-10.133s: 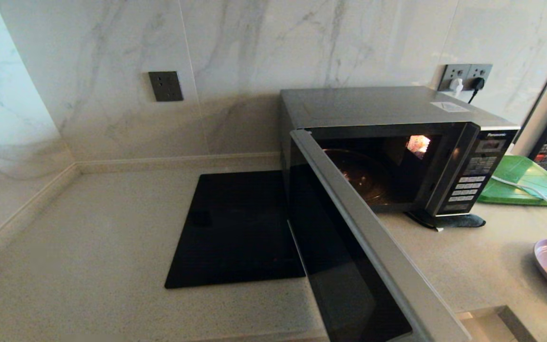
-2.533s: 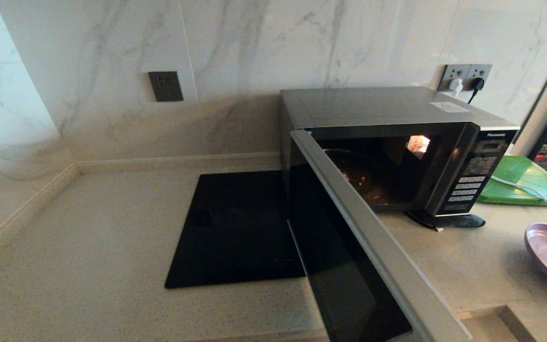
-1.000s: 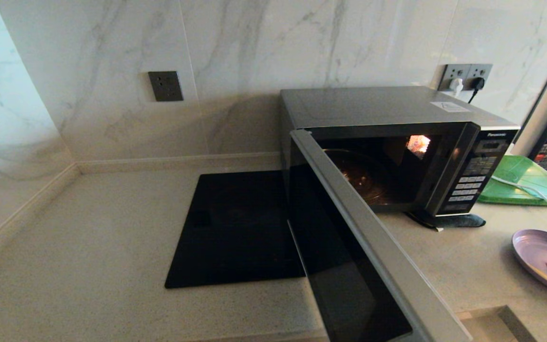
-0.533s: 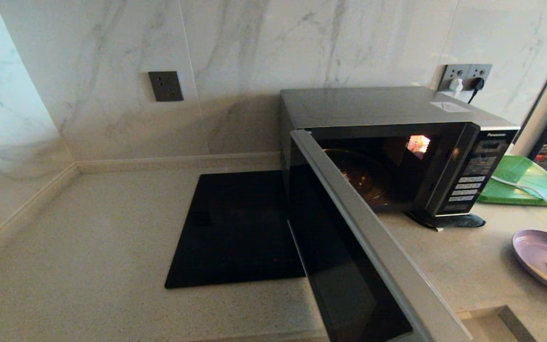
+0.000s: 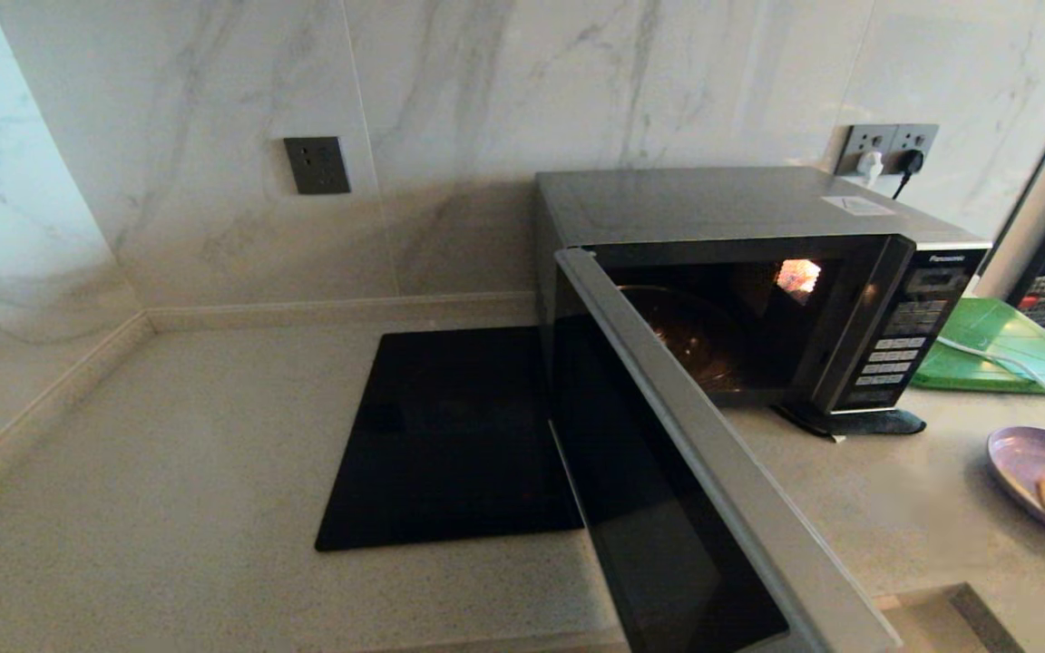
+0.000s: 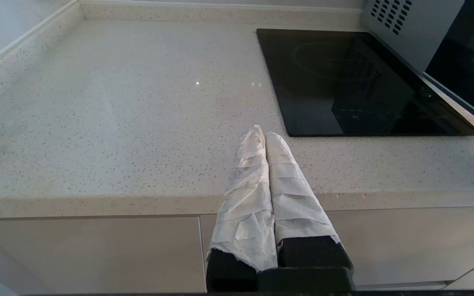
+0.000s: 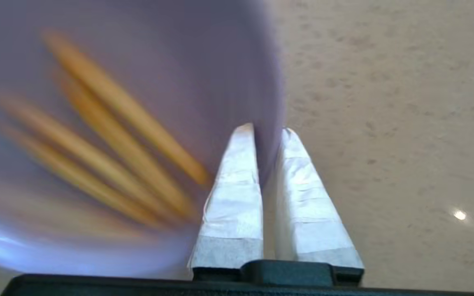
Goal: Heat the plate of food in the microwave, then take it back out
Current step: Put the plate in the microwave oven
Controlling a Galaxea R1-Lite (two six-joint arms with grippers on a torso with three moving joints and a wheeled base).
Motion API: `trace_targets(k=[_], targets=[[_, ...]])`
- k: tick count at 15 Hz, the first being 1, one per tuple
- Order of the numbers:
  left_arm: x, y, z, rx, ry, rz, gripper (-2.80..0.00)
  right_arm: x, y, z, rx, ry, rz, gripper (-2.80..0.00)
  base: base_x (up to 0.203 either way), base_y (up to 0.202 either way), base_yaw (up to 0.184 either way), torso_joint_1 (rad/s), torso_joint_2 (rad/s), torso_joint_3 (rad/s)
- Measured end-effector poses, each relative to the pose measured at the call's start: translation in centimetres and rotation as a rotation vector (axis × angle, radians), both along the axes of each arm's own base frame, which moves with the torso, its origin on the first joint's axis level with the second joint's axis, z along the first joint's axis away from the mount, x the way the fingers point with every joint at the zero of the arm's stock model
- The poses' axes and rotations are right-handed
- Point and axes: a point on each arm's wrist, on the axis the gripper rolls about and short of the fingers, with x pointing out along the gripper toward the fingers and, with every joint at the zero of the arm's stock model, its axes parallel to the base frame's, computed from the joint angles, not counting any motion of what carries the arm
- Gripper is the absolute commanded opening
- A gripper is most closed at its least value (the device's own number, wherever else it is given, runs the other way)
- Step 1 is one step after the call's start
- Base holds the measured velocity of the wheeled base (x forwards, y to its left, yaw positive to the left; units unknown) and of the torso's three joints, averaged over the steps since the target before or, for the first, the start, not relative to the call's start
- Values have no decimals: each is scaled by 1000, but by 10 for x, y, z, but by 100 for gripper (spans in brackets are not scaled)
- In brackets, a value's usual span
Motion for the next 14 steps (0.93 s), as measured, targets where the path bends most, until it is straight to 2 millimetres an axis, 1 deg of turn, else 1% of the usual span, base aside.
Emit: trace_targets(k=[8, 14], targets=[[0, 0, 0, 0, 0, -1, -280, -2, 0, 3, -4, -2, -1, -280, 0, 0, 0, 0, 0, 0], [0, 0, 0, 0, 0, -1, -280, -6, 4, 20, -27, -26, -3, -280, 0, 0, 0, 0, 0, 0]])
